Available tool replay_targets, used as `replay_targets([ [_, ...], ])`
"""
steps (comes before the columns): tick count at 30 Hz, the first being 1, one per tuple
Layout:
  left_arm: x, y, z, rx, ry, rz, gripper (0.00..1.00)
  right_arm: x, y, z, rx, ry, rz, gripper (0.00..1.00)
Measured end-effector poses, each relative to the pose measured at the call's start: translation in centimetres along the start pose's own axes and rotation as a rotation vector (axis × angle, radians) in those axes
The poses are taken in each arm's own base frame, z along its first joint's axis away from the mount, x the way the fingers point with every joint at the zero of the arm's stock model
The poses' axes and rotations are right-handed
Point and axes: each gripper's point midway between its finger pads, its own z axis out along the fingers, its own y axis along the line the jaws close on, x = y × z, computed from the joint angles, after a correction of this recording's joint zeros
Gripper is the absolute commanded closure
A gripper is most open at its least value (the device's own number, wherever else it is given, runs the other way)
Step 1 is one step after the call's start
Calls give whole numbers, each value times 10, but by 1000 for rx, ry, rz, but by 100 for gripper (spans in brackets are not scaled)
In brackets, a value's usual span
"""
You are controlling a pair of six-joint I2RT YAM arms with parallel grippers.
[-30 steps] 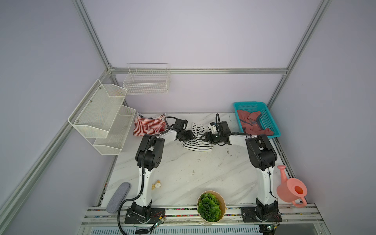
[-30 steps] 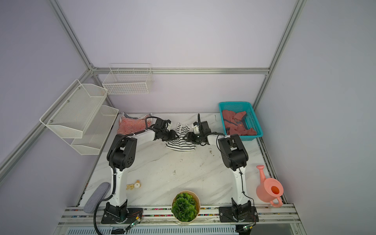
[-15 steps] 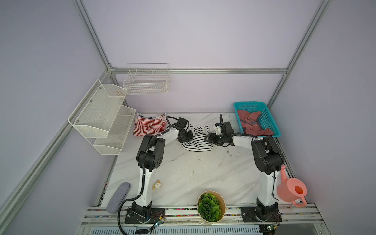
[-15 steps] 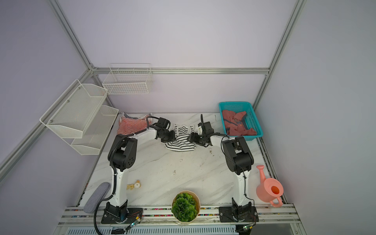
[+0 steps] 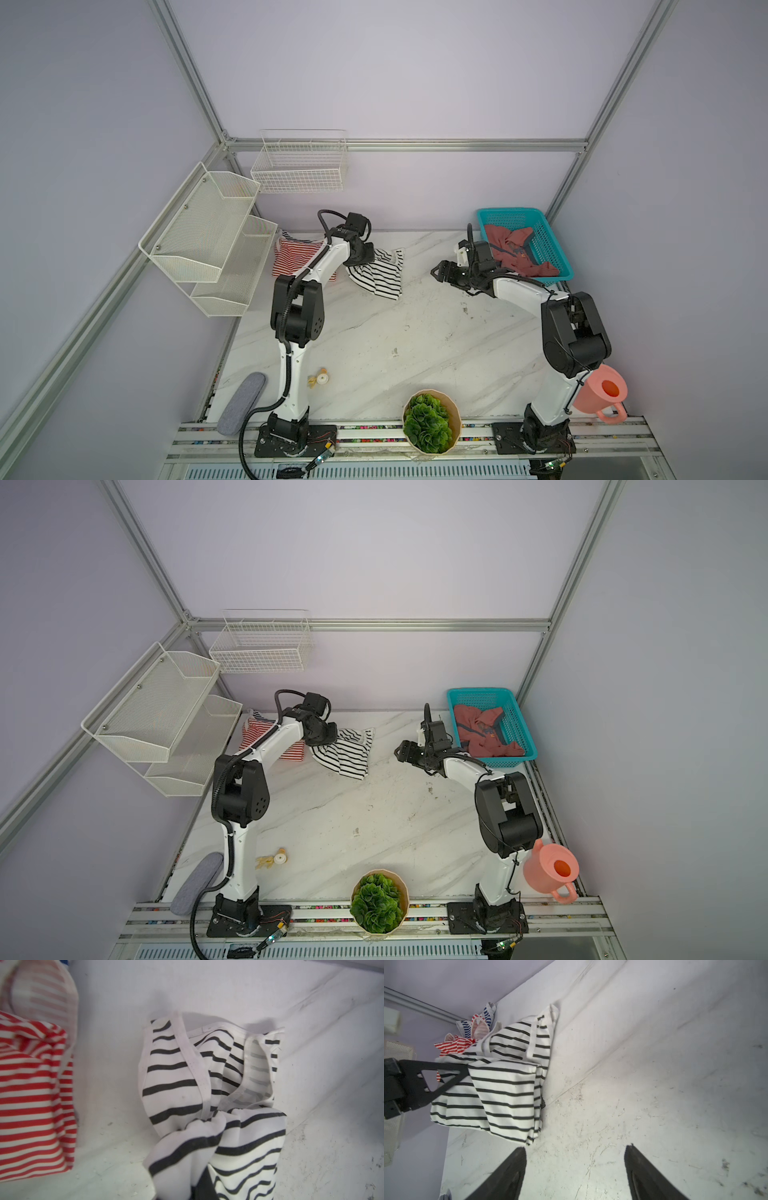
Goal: Fold and stack tank tops
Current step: Pick up the tank top from the top-center of the table, then place the tank top on the tank top.
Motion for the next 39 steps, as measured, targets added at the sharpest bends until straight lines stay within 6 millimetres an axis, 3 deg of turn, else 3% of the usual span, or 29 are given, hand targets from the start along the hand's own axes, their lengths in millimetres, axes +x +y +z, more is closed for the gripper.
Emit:
replay_targets([
  [7,-44,15,-24,-51,-109,69,100,5,-5,5,9,15,7,22],
  [11,-58,19,-33,-71,-149,122,100,6,-7,7,12,20,8,22],
  [21,-74,53,-39,-171,-187,196,100,11,-12,13,19,36,15,23],
  [26,-92,70,-56,-200,-247,210,100,13,-13,15,21,43,17,23],
  [33,-88,87,-63,-240,-230,233,100,14,-13,15,18,45,19,23],
  [39,-94,109,-92,-297,-287,207,100,17,-15,19,15,58,23,22],
])
